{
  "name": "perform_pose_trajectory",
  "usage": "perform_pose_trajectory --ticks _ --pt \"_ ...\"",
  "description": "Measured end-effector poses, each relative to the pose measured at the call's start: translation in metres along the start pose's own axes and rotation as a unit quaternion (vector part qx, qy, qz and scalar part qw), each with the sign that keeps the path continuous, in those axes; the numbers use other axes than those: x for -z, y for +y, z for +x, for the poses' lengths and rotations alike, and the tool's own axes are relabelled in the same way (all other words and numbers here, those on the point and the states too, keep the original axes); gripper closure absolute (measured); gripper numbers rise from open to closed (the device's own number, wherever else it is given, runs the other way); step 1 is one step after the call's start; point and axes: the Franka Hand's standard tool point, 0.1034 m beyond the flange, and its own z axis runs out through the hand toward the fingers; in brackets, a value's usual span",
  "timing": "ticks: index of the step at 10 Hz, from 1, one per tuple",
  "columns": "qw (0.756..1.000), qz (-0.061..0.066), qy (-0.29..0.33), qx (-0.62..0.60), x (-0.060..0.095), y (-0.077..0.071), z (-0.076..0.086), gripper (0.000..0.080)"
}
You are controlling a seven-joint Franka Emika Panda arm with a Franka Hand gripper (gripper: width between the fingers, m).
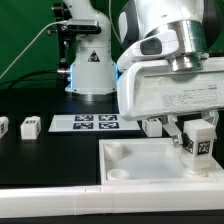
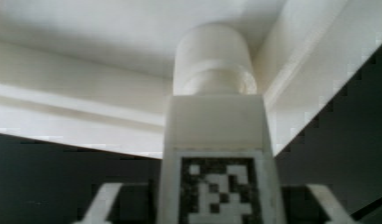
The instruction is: Assemble one leg
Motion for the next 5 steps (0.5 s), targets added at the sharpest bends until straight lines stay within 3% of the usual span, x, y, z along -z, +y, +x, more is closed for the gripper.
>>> perform_pose_trajectory --ticks 1,2,3,5 --pt "1.0 0.0 0.0 0.0 0.0 0.0011 -0.0002 0.0244" --pt "1.0 -0.001 0.0 -0.001 0.0 0.0026 -0.0004 0.0244" --pt "1.0 -0.001 0.0 0.0 0.0001 0.0038 -0.0005 0.0169" --pt "1.0 -0.002 -0.001 0.0 0.0004 0.005 -0.0005 0.0156"
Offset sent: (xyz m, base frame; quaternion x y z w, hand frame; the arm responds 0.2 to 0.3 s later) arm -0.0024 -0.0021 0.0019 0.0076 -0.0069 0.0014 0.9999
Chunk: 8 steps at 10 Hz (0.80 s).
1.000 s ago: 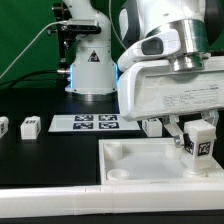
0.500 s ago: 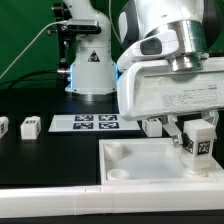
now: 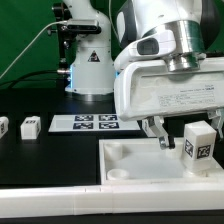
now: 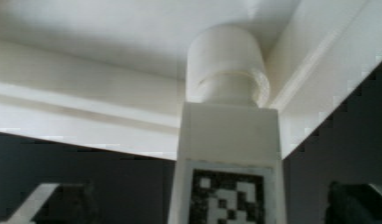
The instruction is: Assemble one leg
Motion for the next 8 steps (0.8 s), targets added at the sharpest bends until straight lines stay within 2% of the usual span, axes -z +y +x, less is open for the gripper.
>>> perform_pose_trajectory --ticks 5,6,7,8 --pt "0.999 0.005 -0.035 0.001 0.016 0.003 0.006 0.0151" --pt "0.999 0.006 -0.038 0.001 0.015 0.003 0.005 0.0151" --pt "0.998 0.011 -0.063 0.002 0.013 0.0 0.001 0.0151" --pt "0.992 0.024 -0.124 -0.002 0.014 -0.006 -0.003 0.0151"
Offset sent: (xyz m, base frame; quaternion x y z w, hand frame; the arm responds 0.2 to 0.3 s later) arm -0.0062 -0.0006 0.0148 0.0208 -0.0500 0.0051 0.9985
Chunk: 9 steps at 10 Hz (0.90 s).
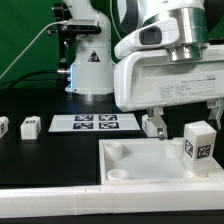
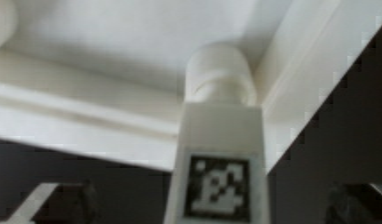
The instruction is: Assemble one leg
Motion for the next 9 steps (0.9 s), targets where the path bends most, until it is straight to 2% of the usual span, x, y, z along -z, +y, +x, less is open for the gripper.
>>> perform_pose_trajectory --ticks 1,3,4,6,9 --pt "0.999 0.008 -0.039 0.002 0.003 -0.003 0.002 0.0151" --pt "0.987 0.029 -0.156 0.003 0.006 -0.004 -0.003 0.0151" --pt "0.982 0.035 -0.183 0.004 0.005 -0.003 0.001 0.0151" --pt "0.982 0.038 -0.183 0.011 0.003 0.006 0.003 0.0151" --pt "0.982 0.038 -0.184 0.012 0.003 0.004 0.003 0.0151"
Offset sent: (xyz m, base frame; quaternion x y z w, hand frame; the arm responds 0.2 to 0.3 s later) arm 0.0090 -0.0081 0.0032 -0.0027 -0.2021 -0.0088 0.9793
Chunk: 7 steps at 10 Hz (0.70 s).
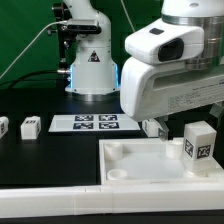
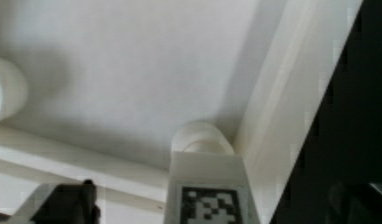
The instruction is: Assemble one leg
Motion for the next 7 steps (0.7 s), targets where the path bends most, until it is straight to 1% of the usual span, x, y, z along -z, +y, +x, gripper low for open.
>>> perform_pose_trajectory --ticks 2,3,4,7 --pt "1.0 0.0 0.0 0.0 0.0 0.0 0.0 0.0151" --pt "1.0 0.0 0.0 -0.031 0.0 0.001 0.001 0.0151" --pt "0.999 0.0 0.002 -0.052 0.001 0.0 0.005 0.0151" --pt "0.998 0.0 0.007 -0.06 0.001 0.004 0.016 0.0151"
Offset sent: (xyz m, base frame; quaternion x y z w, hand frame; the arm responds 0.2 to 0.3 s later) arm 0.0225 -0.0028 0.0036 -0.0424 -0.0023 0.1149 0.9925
